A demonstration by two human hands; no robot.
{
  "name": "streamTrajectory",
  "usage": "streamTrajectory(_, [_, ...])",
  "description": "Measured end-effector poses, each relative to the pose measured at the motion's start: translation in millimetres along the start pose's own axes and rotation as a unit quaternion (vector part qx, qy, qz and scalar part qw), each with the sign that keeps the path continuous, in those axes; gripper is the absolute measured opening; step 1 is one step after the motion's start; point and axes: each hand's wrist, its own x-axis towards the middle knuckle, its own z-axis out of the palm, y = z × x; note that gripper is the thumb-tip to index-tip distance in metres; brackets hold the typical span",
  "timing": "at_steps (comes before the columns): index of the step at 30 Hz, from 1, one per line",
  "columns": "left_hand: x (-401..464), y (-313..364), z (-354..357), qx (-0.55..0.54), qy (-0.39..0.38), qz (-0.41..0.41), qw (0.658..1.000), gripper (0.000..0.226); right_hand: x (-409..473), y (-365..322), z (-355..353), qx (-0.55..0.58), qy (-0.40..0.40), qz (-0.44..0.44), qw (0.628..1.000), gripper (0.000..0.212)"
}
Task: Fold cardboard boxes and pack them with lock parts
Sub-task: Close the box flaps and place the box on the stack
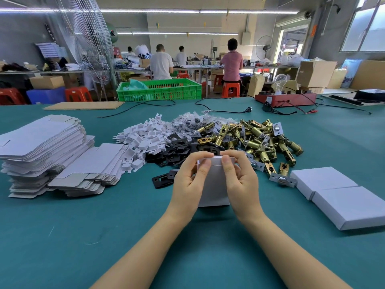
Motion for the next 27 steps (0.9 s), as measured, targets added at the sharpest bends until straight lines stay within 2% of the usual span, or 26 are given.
streamTrajectory(6, [-0.2, -1.3, -1.3, 0.014, -0.006, 0.012, 1.000, 0.013, 0.7, 4.6, -5.0, -0.098, 0.005, -0.082, 0.992, 0.020])
streamTrajectory(11, [-1.4, -3.7, -0.4, 0.019, -0.015, 0.006, 1.000, 0.009, 0.2, 7.6, -5.4, -0.097, 0.005, -0.091, 0.991, 0.027])
streamTrajectory(27, [1.7, -12.3, -3.6, 0.050, -0.027, 0.039, 0.998, 0.011, 4.8, 13.1, -10.9, -0.126, 0.026, -0.165, 0.978, 0.021])
